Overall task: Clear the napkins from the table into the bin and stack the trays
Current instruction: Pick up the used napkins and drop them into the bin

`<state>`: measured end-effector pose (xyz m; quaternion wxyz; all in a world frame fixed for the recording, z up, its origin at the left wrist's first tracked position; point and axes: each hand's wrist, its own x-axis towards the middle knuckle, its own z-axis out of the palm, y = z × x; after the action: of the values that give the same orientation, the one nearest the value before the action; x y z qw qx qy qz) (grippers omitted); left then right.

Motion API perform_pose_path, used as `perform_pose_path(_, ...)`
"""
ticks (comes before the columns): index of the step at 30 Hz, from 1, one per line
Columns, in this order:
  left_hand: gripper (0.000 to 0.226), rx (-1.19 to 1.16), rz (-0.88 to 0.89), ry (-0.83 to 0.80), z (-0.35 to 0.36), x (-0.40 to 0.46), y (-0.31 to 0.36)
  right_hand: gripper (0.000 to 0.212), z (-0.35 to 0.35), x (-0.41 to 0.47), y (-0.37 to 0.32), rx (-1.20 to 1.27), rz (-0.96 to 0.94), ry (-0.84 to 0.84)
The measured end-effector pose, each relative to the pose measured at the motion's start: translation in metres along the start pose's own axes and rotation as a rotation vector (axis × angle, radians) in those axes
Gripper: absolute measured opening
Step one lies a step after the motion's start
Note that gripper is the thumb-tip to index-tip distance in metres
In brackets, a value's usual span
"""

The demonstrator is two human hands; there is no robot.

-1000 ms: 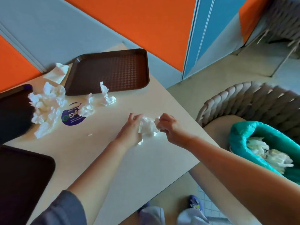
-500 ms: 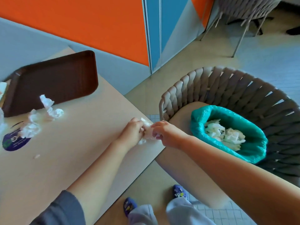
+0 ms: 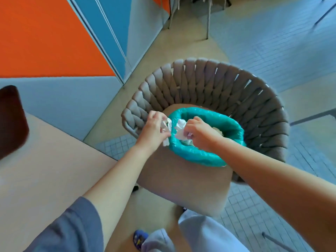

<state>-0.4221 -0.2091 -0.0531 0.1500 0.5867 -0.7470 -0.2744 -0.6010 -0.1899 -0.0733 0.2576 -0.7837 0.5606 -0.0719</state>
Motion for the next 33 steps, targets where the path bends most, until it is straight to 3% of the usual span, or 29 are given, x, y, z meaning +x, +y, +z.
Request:
perform_pose_path(4, 0.021, 0.042, 0.099, -0.108, 0.033, 0.026, 0.014, 0.02, 0.005, -0.013, 0.033, 0.05, 0.112, 0.055)
perform_pose_path(8, 0.018, 0.167, 0.153, -0.132, 0.066, 0.042, 0.017, 0.034, 0.022, -0.02, 0.056, 0.012, 0.216, 0.067)
perform_pose_path(13, 0.002, 0.199, 0.195, -0.218, 0.111, 0.055, 0.017, 0.014, 0.053, -0.018, 0.092, 0.056, 0.302, 0.023)
perform_pose_path(20, 0.026, 0.427, 0.041, -0.63, 0.162, 0.069, -0.006, 0.027, 0.107, -0.005, 0.127, 0.04, 0.414, -0.271)
perform_pose_path(23, 0.041, 0.385, -0.038, -0.749, 0.162, 0.069, 0.0, 0.029, 0.114, 0.0, 0.128, 0.062, 0.457, -0.407)
perform_pose_path(26, 0.049, 0.322, -0.025, -0.725, 0.148, 0.066, 0.007, 0.029, 0.1, 0.001, 0.119, 0.025, 0.497, -0.332)
perform_pose_path(29, 0.043, 0.242, -0.004, -0.573, 0.126, 0.063, 0.009, 0.031, 0.068, 0.0, 0.103, -0.099, 0.44, -0.091)
perform_pose_path(33, 0.037, 0.23, 0.056, -0.381, 0.087, 0.052, 0.012, 0.022, 0.032, 0.004, 0.068, -0.194, 0.303, 0.065)
